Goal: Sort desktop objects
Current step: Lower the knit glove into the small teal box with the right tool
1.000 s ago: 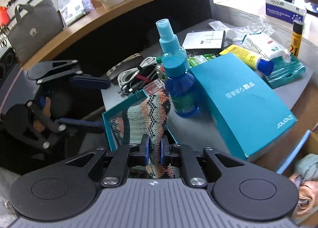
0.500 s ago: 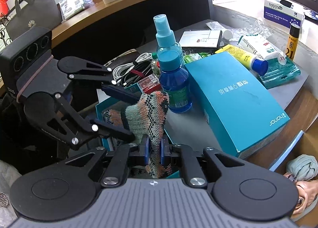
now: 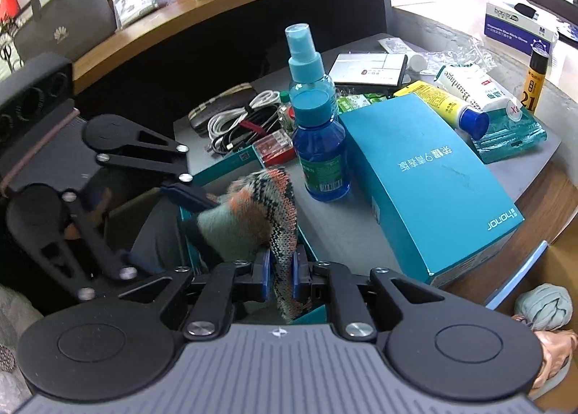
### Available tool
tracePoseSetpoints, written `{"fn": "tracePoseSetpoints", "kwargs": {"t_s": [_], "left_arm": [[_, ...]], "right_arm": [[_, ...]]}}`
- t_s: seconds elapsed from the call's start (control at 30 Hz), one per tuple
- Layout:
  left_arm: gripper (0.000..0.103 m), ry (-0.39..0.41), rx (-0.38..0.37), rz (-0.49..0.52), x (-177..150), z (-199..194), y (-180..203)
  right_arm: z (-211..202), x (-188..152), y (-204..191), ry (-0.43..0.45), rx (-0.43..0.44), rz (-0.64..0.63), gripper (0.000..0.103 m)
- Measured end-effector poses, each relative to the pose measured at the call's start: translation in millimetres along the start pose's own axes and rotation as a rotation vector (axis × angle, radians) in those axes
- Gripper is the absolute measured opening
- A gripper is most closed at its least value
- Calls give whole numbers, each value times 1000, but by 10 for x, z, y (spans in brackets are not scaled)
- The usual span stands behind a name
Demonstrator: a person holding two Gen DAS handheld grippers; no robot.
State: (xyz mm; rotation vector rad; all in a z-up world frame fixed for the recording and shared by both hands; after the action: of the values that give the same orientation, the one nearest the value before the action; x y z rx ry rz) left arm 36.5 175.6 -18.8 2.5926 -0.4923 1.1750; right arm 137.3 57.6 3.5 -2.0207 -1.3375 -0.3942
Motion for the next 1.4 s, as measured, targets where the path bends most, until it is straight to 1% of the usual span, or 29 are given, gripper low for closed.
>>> {"fn": "tracePoseSetpoints", "kwargs": {"t_s": [0.07, 0.23, 0.33, 0.43, 0.47, 0.5, 0.53, 0.57, 0.6, 0.63, 0.67, 0.77, 0.93, 0.97, 1.1, 1.17, 1.3, 1.4], "left_arm": [[57, -7, 12, 5, -10, -43, 41], [57, -18, 124, 30, -54, -153, 11], [57, -5, 174, 41, -48, -258, -45], [56, 27, 222, 56, -6, -339, -94], [50, 34, 236, 59, 19, -346, -116], [44, 33, 245, 59, 46, -328, -142], [34, 29, 249, 59, 57, -309, -160], [28, 25, 251, 57, 62, -283, -176], [27, 21, 253, 56, 67, -258, -192], [23, 16, 254, 55, 72, -233, -208], [22, 12, 256, 53, 77, -208, -224], [22, -1, 261, 49, 91, -132, -272], [25, -29, 268, 18, 97, -23, -368], [25, -33, 265, 13, 98, -9, -378], [24, -50, 260, 12, 87, 44, -379], [24, -64, 256, 9, 74, 72, -376], [22, -81, 235, -15, 39, 96, -391], [21, -97, 213, -28, 28, 111, -364]], "right_arm": [[26, 11, -9, -15, -1, -5, 16], [142, 27, -37, -16, -9, -7, 16], [202, 33, -75, -12, -28, -20, 17], [219, 35, -113, -6, -57, -36, 18], [207, 31, -124, -4, -65, -40, 25], [189, 24, -136, -2, -71, -43, 27], [172, 18, -147, 0, -77, -47, 29], [147, 8, -161, 3, -78, -49, 33], [119, -4, -181, 7, -76, -50, 40], [88, -18, -209, 13, -78, -56, 43], [57, -31, -238, 19, -85, -65, 47], [-56, -63, -297, 49, -98, -71, 47], [-183, -109, -348, 96, -79, -45, 46], [-190, -117, -356, 102, -77, -41, 45], [-129, -142, -357, 105, -66, -20, 31], [-70, -147, -346, 102, -60, -10, 27], [0, -150, -336, 100, -63, -3, 26], [0, -122, -332, 114, -75, -8, 26]]}}
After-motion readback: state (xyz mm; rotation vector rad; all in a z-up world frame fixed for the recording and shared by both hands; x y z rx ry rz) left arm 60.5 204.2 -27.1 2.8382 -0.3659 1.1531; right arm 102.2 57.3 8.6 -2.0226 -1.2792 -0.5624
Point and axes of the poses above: each gripper's, at about its wrist camera, not at the fingertips, and z roughly the way its jaws point, y to its right, x to its top, the point moved 3 cm from there along z, roughly the way its jaws point, and after that the axes turned 8 degrees about x, right-handed, at the moved point
